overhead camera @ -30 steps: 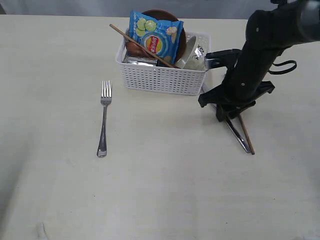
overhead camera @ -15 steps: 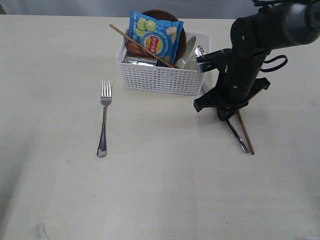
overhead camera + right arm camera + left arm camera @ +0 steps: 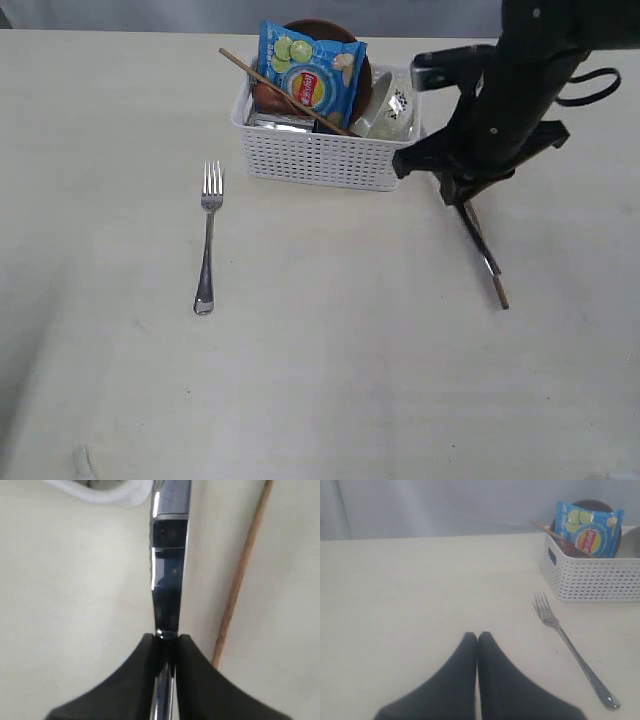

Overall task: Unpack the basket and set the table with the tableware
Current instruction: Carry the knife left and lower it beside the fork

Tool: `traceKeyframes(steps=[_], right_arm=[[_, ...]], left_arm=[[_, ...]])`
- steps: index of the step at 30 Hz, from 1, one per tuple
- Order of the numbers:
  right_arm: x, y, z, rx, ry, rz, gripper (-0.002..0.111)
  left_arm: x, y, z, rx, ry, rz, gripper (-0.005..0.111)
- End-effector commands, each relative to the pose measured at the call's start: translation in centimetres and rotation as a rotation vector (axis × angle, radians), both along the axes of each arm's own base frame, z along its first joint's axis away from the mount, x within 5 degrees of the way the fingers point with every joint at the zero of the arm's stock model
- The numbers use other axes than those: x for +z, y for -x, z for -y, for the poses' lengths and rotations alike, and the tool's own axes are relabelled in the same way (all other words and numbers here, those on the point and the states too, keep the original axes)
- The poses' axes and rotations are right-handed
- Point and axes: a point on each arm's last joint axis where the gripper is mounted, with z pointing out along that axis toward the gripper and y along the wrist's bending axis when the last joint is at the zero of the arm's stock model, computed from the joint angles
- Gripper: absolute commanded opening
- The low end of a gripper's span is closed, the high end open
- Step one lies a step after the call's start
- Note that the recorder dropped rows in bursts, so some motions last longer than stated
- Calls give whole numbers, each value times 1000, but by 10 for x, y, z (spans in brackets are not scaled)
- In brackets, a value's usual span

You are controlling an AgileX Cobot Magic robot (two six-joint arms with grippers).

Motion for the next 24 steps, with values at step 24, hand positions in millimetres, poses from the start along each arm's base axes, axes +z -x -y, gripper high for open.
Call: traceKeyframes(steps=[24], right_arm=[[82, 22, 33, -147, -59, 190, 0]], left_arm=[[0, 0, 0, -4, -2, 11, 0]])
